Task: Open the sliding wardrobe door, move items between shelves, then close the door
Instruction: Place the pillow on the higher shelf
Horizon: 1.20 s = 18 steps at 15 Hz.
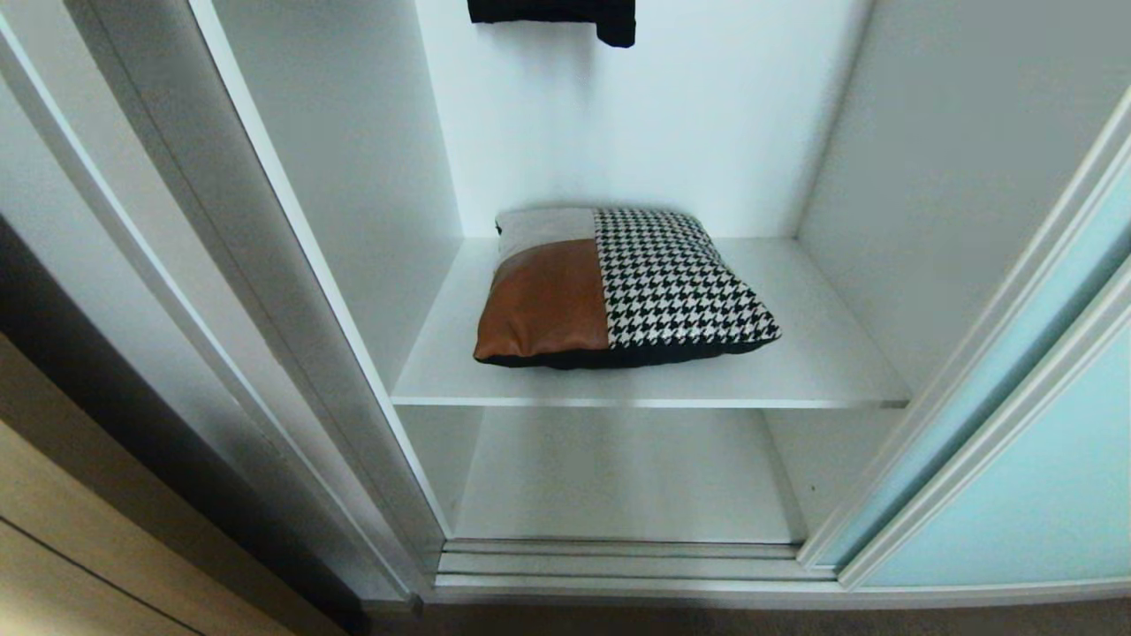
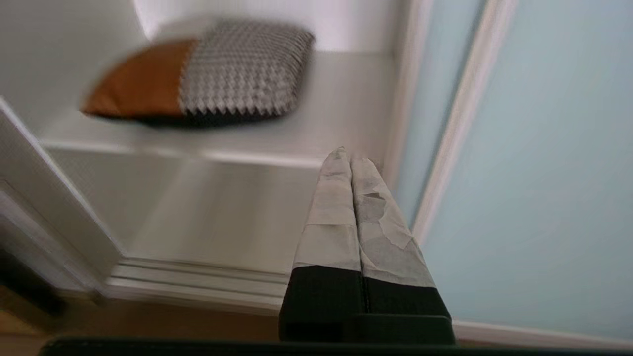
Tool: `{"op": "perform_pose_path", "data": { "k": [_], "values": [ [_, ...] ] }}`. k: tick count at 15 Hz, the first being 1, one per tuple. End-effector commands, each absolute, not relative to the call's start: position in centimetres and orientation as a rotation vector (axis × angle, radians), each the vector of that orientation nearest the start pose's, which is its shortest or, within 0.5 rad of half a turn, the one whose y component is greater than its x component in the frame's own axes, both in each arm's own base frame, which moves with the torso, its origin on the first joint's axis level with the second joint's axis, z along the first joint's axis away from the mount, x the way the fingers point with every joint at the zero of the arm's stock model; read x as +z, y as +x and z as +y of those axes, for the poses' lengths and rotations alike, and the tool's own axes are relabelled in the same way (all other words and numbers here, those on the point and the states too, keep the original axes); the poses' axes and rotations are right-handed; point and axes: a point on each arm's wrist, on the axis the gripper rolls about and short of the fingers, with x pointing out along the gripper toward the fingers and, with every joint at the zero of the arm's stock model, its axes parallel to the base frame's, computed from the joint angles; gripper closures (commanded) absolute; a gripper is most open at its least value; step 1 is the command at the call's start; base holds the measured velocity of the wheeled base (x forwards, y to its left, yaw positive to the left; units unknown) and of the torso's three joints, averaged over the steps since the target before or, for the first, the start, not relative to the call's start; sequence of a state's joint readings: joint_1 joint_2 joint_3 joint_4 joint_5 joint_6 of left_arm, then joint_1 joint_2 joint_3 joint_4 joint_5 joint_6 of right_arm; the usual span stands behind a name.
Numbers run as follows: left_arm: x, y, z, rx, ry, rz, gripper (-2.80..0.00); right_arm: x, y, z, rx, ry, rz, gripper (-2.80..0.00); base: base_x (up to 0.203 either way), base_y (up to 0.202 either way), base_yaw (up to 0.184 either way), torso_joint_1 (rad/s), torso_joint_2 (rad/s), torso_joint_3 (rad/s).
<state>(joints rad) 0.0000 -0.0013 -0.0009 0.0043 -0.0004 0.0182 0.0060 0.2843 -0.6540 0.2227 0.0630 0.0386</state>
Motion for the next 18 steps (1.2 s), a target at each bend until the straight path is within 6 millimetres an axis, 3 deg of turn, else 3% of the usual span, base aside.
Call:
{"op": "perform_pose_path", "data": {
  "k": [1,4,10,13,18],
  "values": [
    [7.5,-2.3,0.0,-0.001,0.018,0.004,0.00,27.8,-1.5,0.2,0.092,0.043,-0.045,0.00,0.000,0.000,0.000,0.000,0.00,0.000],
    [7.5,-2.3,0.0,-0.001,0.018,0.003,0.00,31.7,1.7,0.5,0.206,0.069,0.083,0.00,0.000,0.000,0.000,0.000,0.00,0.000],
    [7.5,-2.3,0.0,-0.002,0.018,0.004,0.00,33.1,10.5,1.2,0.401,0.170,0.347,0.00,0.000,0.000,0.000,0.000,0.00,0.000],
    [7.5,-2.3,0.0,-0.001,0.018,0.005,0.00,32.0,16.6,1.9,0.420,0.234,0.477,0.00,0.000,0.000,0.000,0.000,0.00,0.000],
    [7.5,-2.3,0.0,-0.002,0.018,0.004,0.00,27.7,27.5,3.6,0.366,0.334,0.571,0.00,0.000,0.000,0.000,0.000,0.00,0.000]
  ]
}}
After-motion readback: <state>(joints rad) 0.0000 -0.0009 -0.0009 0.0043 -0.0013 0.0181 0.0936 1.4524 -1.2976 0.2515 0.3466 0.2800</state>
